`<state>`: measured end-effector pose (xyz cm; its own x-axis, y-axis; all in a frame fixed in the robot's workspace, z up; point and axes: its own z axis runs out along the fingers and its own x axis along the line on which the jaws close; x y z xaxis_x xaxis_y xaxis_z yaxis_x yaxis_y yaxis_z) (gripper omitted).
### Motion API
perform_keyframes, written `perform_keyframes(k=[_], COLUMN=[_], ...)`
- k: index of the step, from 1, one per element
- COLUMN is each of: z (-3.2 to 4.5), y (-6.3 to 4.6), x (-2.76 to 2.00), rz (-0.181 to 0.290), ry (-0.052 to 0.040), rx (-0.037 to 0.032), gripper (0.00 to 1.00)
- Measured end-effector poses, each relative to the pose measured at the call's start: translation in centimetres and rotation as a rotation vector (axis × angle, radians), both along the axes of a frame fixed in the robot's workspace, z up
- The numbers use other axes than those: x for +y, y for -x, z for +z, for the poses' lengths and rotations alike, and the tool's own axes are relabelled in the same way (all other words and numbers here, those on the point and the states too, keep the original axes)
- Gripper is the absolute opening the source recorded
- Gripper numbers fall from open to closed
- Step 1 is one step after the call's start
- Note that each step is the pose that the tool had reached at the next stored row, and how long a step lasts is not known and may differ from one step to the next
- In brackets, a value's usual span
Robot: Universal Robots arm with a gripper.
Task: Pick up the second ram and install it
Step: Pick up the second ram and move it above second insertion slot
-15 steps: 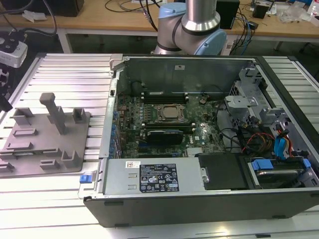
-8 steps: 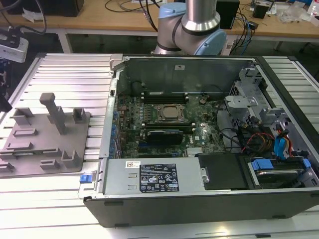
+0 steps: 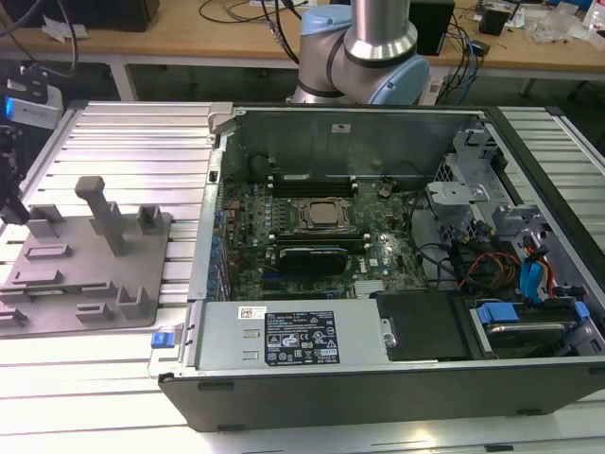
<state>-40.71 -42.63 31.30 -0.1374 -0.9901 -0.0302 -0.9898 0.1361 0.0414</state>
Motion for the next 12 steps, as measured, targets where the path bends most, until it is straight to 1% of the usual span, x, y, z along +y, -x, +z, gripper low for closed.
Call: perform_keyframes(k=[2,3,4,6,8,9,11,12], z=[-0.2,-0.33,-0.56,-0.87,-1.08,-1.45,-2.18,-2.68], y=[0.0,0.0,0.0,0.0,0.1,0.1,0.1,0.1], x=[0.0,0.0,0.0,-0.01,-0.13,-0.33,-0.61,-0.65], rz=[0.018,0.047,0.09,0.142,0.174,0.193,0.206,0.209], ry=[0.0,0.0,0.0,-0.0001,0.0001,-0.0005,-0.0027,-0.0037], rx=[0.0,0.0,0.0,0.0,0.0001,0.0,-0.0003,-0.0004], gripper=[0.08,0.08,0.08,0.08,0.08,0.08,0.08,0.08])
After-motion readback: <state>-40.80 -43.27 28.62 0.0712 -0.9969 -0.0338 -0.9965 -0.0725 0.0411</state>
